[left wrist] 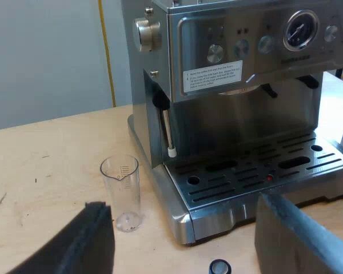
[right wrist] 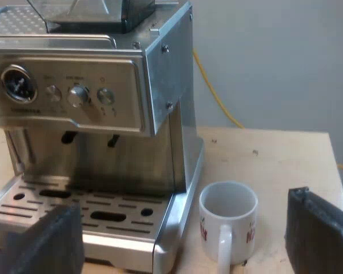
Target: Grind coffee beans and then tamp
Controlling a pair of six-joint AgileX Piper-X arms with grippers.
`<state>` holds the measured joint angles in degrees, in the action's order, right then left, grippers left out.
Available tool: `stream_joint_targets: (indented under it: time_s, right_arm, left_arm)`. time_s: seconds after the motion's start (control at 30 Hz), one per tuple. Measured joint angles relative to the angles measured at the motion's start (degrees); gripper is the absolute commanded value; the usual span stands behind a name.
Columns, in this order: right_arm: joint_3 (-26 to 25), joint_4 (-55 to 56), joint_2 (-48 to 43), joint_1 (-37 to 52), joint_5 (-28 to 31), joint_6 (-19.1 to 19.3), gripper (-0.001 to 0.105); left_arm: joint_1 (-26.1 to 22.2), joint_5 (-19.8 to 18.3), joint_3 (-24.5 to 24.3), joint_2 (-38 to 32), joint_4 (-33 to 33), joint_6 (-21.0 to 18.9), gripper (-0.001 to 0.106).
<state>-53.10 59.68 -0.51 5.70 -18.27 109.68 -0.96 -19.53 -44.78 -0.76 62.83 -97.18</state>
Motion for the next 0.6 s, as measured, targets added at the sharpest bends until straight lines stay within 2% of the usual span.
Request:
stream_joint_targets:
  time_s: [0.23, 0.43, 0.6]
  right_arm:
    - [2.92, 2.29, 0.00, 0.00, -0.10, -1.27, 0.074]
    - [4.87, 2.76, 0.00, 0.00, -0.70, -1.27, 0.074]
    - [7.12, 2.32, 0.00, 0.00, -1.06, -1.27, 0.074]
  left_arm:
    - [0.00, 0.00, 0.00, 0.00, 0.00, 0.00, 0.056]
    - [0.00, 2.14, 1.32, 0.00, 0.00, 0.00, 0.056]
    - [0.00, 4.49, 5.83, 0.00, -0.29, 0.00, 0.056]
